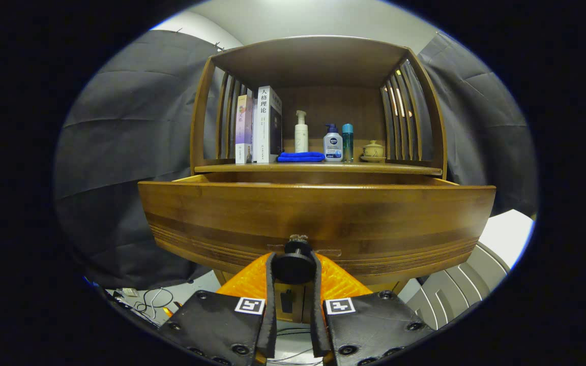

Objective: Pull open the drawer, take out the items inside it, and place them on the countertop above the cabinet.

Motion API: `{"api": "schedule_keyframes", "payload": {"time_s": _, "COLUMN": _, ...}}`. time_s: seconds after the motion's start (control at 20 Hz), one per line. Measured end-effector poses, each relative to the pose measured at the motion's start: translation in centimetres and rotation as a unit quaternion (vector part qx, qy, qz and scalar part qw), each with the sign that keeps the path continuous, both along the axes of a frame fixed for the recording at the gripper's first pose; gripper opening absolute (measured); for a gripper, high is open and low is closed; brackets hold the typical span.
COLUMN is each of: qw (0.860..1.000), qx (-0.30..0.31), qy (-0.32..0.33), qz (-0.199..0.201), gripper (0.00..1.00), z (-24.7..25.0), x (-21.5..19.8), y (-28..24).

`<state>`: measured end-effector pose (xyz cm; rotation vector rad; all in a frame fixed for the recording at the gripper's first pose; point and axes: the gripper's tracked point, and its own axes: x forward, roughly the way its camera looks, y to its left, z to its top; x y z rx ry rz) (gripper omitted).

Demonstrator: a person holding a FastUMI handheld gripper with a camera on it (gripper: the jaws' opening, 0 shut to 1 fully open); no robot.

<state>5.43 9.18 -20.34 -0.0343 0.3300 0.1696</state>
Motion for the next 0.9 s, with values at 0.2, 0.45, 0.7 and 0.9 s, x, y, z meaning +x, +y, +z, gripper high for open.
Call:
{"api": "schedule_keyframes", "payload": {"time_s": 0.2, "qw": 1.0, "qx": -0.002, "qy": 0.007, "qz": 0.01, "gripper": 0.29, "z": 0.1, "x": -0.3, "y": 0.0}}
{"api": "schedule_keyframes", "payload": {"time_s": 0.45, "qw": 0.999, "qx": -0.006, "qy": 0.009, "qz": 0.03, "gripper": 0.29, "z": -0.5, "x": -1.1, "y": 0.2}}
{"api": "schedule_keyframes", "payload": {"time_s": 0.7, "qw": 0.999, "qx": -0.013, "qy": 0.009, "qz": 0.04, "gripper": 0.29, "z": -0.9, "x": -1.3, "y": 0.2}}
{"api": "schedule_keyframes", "payload": {"time_s": 0.9, "qw": 0.999, "qx": -0.003, "qy": 0.017, "qz": 0.038, "gripper": 0.29, "z": -0.8, "x": -1.5, "y": 0.4}}
